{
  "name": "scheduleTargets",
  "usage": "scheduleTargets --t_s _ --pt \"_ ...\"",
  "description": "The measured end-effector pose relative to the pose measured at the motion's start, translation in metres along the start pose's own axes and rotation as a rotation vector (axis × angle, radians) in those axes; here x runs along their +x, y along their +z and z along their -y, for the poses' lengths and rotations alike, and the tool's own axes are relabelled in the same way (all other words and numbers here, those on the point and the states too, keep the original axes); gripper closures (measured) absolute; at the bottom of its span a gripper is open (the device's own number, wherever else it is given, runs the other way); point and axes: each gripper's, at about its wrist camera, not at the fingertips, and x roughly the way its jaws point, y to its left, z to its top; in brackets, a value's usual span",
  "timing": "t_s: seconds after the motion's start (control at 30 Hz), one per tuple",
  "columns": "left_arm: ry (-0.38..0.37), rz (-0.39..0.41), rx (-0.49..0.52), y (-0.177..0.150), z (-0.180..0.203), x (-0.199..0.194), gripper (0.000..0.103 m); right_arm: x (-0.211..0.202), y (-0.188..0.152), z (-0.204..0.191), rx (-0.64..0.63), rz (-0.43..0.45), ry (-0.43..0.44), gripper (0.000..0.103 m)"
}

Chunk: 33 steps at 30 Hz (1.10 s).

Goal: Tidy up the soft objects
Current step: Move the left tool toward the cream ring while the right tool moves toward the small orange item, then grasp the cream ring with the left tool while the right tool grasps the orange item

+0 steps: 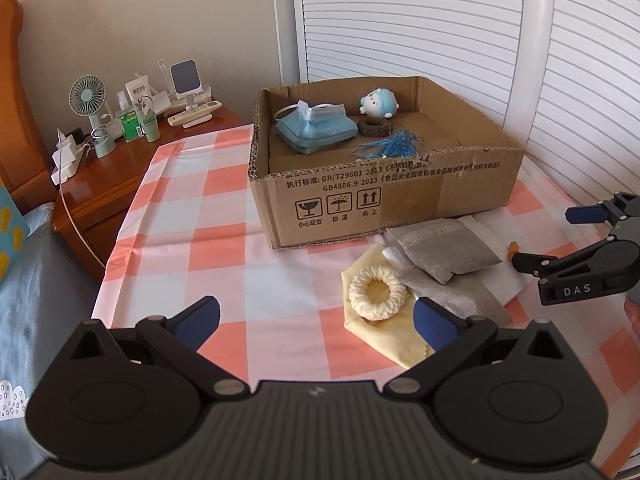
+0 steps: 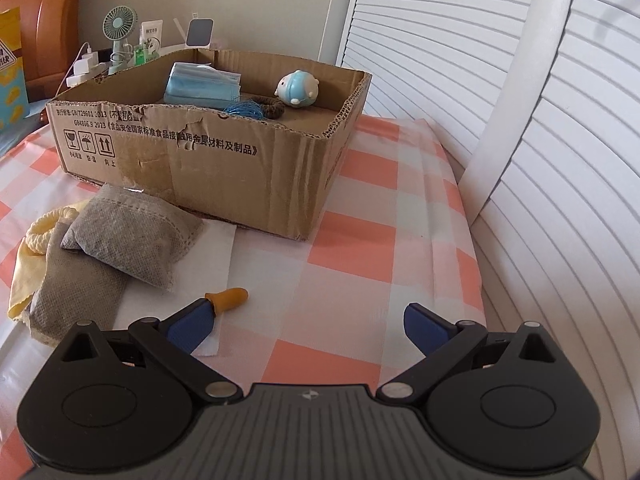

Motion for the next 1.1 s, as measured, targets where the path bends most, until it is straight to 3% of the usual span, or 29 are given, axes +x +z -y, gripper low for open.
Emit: scheduleTargets --t_s 0.23,0.3,0.43,0.53,0.67,0.83,0.93,1.1 --pt "-0.037 0.0 0.02 -0.001 0.003 0.011 0.002 0.007 0.005 -0.004 -0.009 0.026 0.003 0.0" --pt "-0.037 0.004 0.049 0.0 0.006 0.016 0.007 0.008 0.005 -0.005 -0.009 0.034 0.003 0.0" --pt "-0.058 -0.009 0.095 0.001 0.012 0.028 0.036 0.009 0.002 -0.001 0.015 0.042 0.018 0.0" --pt "-0.085 -0.022 0.117 0.001 0.016 0.037 0.038 0.01 0.0 0.003 0.044 0.041 0.037 0.0" --pt "-0.115 -0.031 0.12 0.002 0.019 0.047 0.051 0.011 -0.001 0.005 0.053 0.045 0.048 0.0" --pt "-0.126 -0.023 0.125 0.005 0.021 0.055 0.053 0.011 -0.002 0.005 0.051 0.053 0.053 0.0" --pt "-0.138 -0.022 0.111 0.005 0.02 0.057 0.06 0.011 -0.003 0.005 0.041 0.062 0.057 0.001" --pt "-0.143 -0.023 0.096 0.005 0.018 0.058 0.06 0.01 0.0 0.003 0.007 0.08 0.091 0.021"
